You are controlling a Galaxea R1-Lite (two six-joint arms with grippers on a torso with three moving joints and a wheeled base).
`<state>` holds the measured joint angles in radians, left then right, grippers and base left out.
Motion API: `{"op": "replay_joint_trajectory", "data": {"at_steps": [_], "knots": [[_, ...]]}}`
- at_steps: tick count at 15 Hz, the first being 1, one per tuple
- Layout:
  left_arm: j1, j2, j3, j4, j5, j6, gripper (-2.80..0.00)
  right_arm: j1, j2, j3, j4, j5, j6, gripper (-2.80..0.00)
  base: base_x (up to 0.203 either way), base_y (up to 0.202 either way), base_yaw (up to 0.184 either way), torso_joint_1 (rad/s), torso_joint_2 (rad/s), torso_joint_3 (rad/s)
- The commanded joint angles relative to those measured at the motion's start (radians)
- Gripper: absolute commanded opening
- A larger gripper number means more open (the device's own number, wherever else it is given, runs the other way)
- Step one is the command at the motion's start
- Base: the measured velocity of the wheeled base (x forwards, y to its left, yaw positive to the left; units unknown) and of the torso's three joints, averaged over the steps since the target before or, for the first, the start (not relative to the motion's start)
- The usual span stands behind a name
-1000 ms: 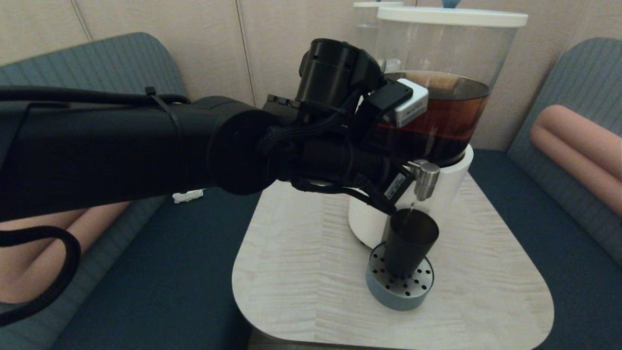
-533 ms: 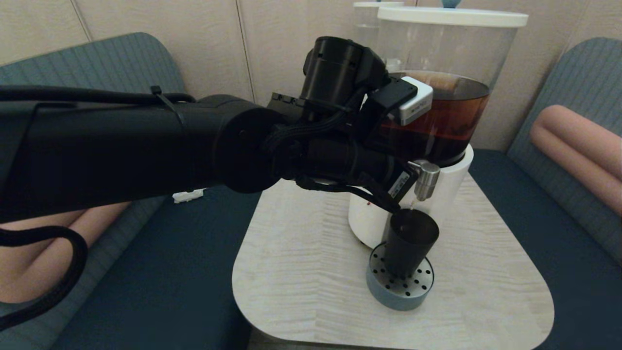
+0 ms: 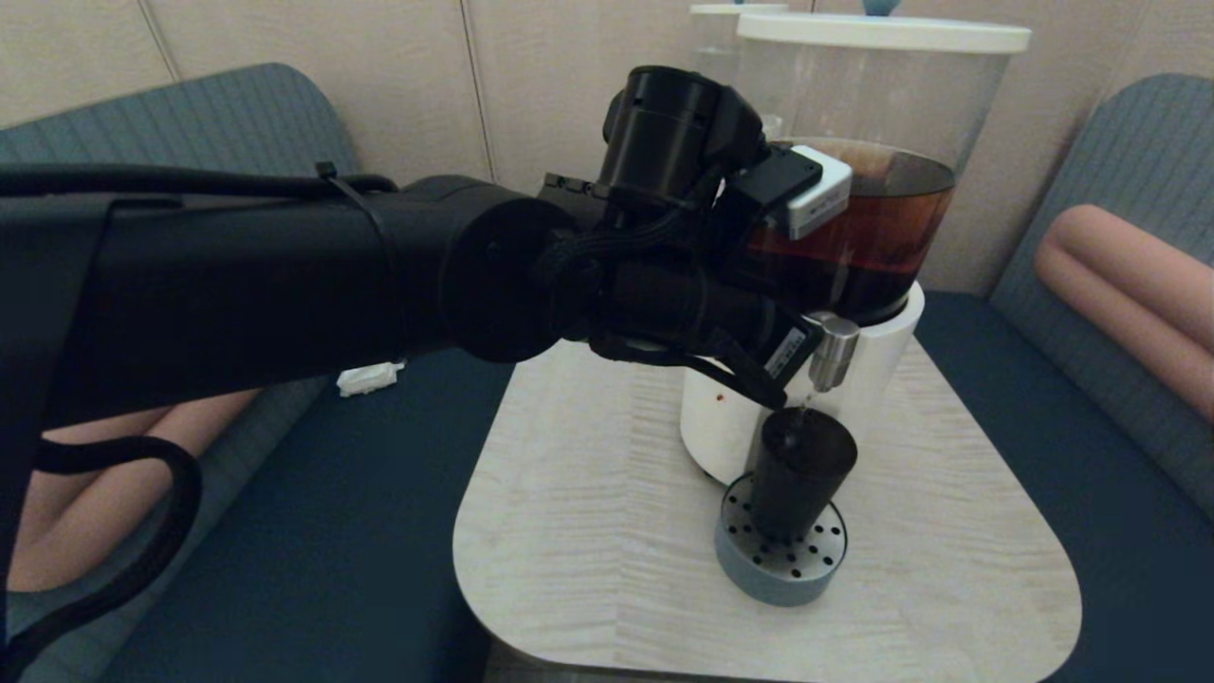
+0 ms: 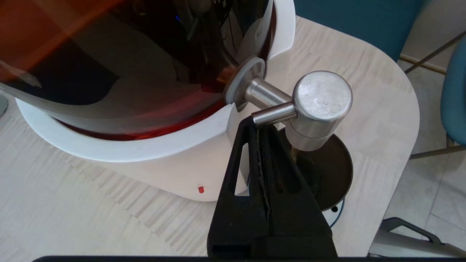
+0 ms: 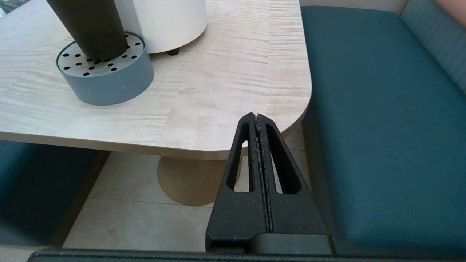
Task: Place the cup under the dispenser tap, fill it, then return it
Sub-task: Turn off the faucet
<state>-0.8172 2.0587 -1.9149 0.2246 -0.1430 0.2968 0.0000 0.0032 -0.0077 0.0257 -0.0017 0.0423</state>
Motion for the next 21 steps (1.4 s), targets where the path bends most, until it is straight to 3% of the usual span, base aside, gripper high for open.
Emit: {"op": "replay_joint_trajectory", "data": {"at_steps": [1,21], "knots": [[0.0,0.005,-0.003,0.001,-0.001,0.002,-2.8,0.0,0.001,0.0,0.0,0.0,0.001,-2.8,0.0,0.0,0.0,0.0,0.0,0.0],[-0.03,-0.014,-0.01,-0.004,0.0,0.013,-2.8,0.0,0.001,0.0,0.0,0.0,0.001,-2.8,0.0,0.0,0.0,0.0,0.0,0.0]]}}
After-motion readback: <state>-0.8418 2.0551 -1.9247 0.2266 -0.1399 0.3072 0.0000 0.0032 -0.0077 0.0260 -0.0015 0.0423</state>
